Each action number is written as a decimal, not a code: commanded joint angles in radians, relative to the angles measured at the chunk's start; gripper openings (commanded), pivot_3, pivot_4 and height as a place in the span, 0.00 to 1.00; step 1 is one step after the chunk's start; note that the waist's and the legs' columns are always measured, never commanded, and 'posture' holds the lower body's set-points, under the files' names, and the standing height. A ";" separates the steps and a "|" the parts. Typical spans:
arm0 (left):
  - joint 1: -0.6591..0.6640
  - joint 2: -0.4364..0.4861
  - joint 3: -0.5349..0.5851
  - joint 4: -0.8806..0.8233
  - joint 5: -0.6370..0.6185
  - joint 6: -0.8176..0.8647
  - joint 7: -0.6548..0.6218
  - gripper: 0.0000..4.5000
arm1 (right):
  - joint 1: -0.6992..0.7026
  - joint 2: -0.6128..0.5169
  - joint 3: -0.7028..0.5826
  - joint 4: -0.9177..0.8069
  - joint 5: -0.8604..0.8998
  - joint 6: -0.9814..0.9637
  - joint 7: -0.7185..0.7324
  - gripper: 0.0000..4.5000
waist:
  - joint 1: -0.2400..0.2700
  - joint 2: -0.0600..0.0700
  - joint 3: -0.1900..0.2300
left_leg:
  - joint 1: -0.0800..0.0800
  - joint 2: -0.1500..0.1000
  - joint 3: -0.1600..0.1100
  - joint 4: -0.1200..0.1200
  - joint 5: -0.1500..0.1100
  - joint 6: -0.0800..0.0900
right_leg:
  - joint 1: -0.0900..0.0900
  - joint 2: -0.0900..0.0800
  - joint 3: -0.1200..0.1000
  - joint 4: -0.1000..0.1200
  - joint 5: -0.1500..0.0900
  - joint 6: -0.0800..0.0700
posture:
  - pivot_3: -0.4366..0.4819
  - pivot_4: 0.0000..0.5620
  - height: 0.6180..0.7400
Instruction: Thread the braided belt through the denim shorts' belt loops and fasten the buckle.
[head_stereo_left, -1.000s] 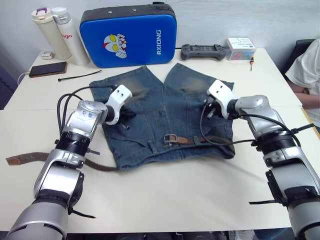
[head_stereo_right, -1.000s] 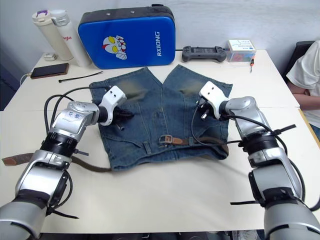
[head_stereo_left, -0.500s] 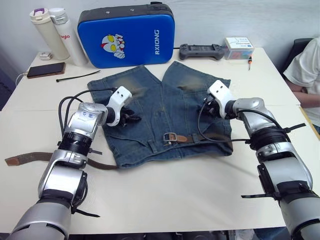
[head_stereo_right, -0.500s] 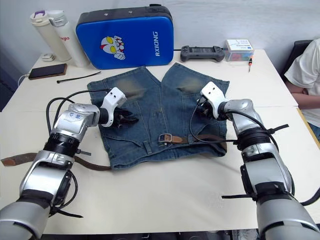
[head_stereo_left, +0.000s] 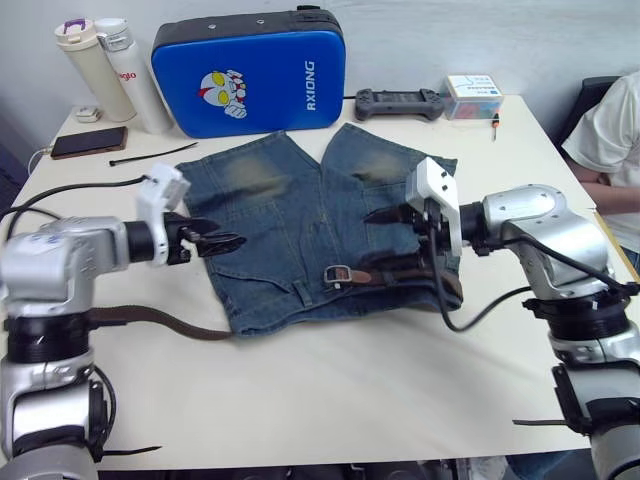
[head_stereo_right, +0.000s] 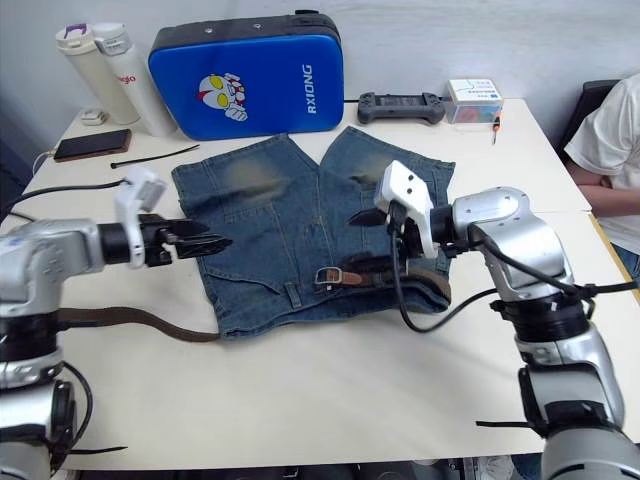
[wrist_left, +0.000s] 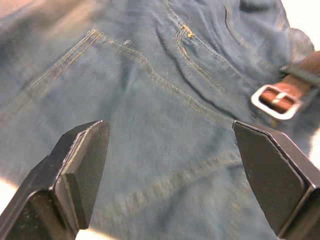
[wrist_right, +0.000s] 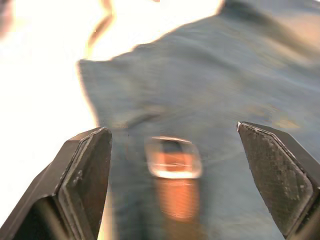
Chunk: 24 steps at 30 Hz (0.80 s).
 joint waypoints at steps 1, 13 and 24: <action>0.133 0.033 0.215 -0.158 -0.072 0.193 0.009 0.96 | 0.001 -0.051 -0.010 -0.091 0.099 0.041 0.098 0.95 | -0.001 0.000 0.000 | 0.000 0.000 0.000 0.000 0.000 0.000 | 0.000 0.000 0.000 0.000 0.000 0.000 | 0.48 0.27 1.00; 0.569 0.072 0.627 -0.184 -0.418 0.206 0.475 0.96 | -0.069 -0.136 -0.037 0.035 0.222 0.030 0.246 0.95 | 0.001 -0.001 0.000 | 0.004 0.000 0.000 -0.002 -0.004 0.007 | 0.004 -0.002 0.000 -0.007 0.000 -0.001 | 0.48 0.27 1.00; 0.034 -0.367 0.786 -0.071 -0.277 0.206 1.411 0.96 | -0.064 -0.114 -0.020 0.066 0.171 0.005 0.166 0.95 | 0.030 -0.012 -0.001 | 0.001 -0.001 0.000 0.002 -0.002 0.002 | 0.002 -0.002 -0.001 -0.005 0.001 0.001 | 0.48 0.27 1.00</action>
